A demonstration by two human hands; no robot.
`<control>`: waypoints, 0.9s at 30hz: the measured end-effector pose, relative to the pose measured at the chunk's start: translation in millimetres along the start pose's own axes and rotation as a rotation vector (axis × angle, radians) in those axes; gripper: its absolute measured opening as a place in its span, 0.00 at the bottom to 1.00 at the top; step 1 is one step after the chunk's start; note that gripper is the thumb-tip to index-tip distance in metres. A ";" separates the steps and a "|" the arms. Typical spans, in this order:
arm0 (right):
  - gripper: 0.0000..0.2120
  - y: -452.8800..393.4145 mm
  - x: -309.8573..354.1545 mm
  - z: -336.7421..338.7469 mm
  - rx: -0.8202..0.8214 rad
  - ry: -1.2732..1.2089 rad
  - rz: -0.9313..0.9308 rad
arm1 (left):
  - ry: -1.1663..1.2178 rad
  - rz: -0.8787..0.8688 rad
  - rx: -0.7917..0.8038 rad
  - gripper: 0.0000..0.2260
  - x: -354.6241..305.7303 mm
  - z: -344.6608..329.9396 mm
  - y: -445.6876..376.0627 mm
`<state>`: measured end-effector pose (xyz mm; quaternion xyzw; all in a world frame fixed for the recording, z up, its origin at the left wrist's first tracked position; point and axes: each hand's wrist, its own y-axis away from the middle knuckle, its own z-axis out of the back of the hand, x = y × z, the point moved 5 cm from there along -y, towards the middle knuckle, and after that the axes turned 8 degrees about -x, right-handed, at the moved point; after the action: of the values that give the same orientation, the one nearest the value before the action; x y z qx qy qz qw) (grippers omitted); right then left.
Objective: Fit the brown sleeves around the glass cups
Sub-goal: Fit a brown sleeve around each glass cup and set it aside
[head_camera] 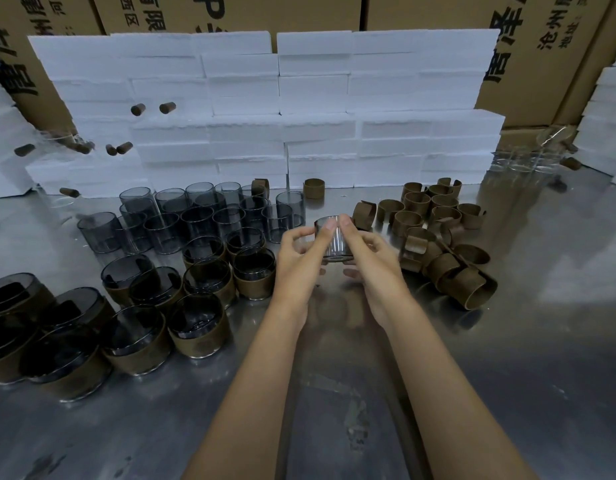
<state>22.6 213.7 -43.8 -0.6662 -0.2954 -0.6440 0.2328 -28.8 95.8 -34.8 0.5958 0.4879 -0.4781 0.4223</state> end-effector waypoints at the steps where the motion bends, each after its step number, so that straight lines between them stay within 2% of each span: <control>1: 0.44 0.7 -0.8 -3.2 0.052 0.015 -0.042 | 0.055 0.026 0.031 0.19 0.4 -2.1 1.1; 2: 0.48 1.3 -0.7 -6.3 0.104 0.030 -0.067 | 0.099 0.048 0.064 0.18 0.7 -4.6 2.0; 4: 0.46 2.4 2.2 -10.3 0.179 0.033 -0.050 | 0.126 0.079 0.121 0.18 0.8 -9.3 3.2; 7: 0.44 4.6 5.1 -10.2 0.135 0.068 0.034 | 0.133 0.090 0.151 0.17 2.4 -11.9 3.4; 10: 0.31 5.9 4.3 -11.3 0.074 0.084 0.093 | 0.075 0.046 0.067 0.16 3.3 -7.3 0.2; 15: 0.25 5.1 3.1 -8.6 0.020 0.078 0.106 | -0.042 -0.176 -0.086 0.04 -0.1 3.1 -8.4; 19: 0.18 3.6 3.9 -4.3 -0.016 0.041 0.160 | -0.011 -0.115 -0.066 0.06 0.7 3.6 -7.6; 21: 0.16 3.4 6.1 -0.8 -0.023 0.018 0.166 | -0.011 -0.077 -0.038 0.11 -0.5 1.6 -4.7; 23: 0.18 3.0 6.1 1.0 -0.015 -0.015 0.129 | -0.024 -0.047 -0.020 0.15 -2.3 0.9 -1.7; 27: 0.37 2.6 0.8 -7.6 0.119 -0.012 -0.021 | -0.031 -0.032 0.127 0.11 -5.5 -6.6 3.6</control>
<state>18.9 206.7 -42.3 -0.6518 -0.3417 -0.6237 0.2634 -24.6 100.6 -28.1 0.6060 0.4595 -0.5239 0.3837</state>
